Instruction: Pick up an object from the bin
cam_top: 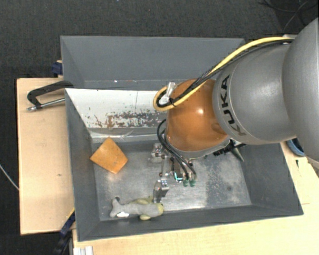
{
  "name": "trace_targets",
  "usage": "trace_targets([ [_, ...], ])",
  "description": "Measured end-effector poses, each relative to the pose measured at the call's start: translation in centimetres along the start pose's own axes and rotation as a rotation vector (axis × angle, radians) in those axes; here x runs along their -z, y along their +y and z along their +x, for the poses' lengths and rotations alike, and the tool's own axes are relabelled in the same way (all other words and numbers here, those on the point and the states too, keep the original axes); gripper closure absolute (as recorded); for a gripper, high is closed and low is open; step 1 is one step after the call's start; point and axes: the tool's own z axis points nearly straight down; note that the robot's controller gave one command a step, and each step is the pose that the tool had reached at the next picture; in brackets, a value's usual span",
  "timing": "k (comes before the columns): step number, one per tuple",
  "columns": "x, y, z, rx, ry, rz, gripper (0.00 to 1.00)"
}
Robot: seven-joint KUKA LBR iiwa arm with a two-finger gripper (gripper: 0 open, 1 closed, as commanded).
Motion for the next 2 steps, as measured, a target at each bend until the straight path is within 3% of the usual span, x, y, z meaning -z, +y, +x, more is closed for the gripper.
trace_targets([
  [1, -3.5, 8.7, -4.8, 0.078, 0.003, 0.008, 0.0],
  [2, 0.9, 8.8, -9.3, -0.005, 0.0, 0.017, 0.0],
])
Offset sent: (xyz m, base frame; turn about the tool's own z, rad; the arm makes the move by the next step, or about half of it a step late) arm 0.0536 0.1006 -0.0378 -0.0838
